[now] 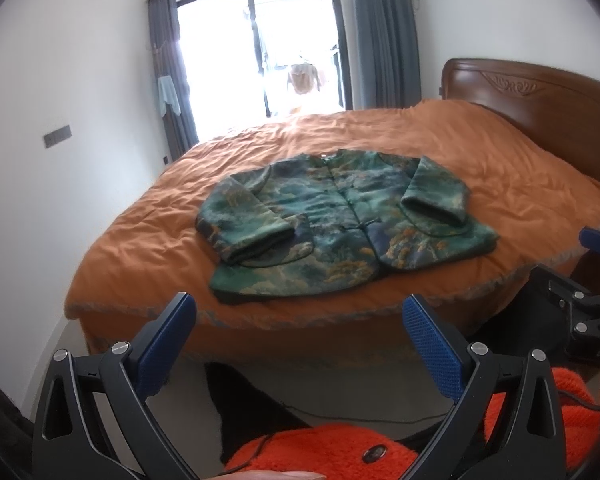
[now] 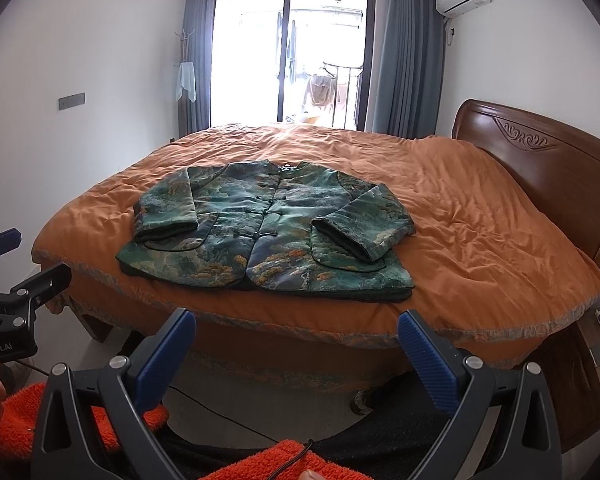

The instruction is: Fold large clothes

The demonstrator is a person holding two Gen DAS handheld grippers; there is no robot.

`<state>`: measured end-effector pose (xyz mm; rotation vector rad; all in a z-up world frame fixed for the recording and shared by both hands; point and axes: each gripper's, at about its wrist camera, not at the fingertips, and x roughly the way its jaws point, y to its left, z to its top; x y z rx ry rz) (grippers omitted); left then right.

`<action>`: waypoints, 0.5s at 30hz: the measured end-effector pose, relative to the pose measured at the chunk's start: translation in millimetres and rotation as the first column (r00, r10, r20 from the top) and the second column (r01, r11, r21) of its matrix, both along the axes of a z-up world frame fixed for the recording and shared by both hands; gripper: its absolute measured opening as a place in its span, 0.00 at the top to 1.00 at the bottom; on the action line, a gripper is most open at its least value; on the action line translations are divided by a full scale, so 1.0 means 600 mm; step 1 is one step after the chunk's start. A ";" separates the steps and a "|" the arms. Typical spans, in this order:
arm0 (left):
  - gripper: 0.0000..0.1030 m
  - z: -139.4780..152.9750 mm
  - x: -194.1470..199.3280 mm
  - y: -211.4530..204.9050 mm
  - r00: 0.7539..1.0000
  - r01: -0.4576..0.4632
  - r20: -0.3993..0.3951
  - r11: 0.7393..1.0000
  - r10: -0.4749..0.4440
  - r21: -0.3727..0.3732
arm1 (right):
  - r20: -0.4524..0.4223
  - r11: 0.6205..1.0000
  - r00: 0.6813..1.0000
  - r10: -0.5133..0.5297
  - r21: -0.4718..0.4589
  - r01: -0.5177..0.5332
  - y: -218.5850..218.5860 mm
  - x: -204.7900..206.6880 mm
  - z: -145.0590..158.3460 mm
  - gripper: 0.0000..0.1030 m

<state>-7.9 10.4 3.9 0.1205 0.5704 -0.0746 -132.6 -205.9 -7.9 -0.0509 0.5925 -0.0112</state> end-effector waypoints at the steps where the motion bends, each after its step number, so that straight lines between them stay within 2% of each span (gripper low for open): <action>1: 0.00 0.002 0.000 -0.002 1.000 -0.001 0.003 1.000 0.001 0.003 | 0.000 1.000 1.000 0.000 -0.001 0.000 0.000 0.000 0.000 0.00; 15: 0.00 0.003 0.000 -0.003 1.000 -0.001 0.007 1.000 0.001 0.009 | 0.000 1.000 1.000 0.000 -0.001 0.000 0.001 0.001 0.001 0.00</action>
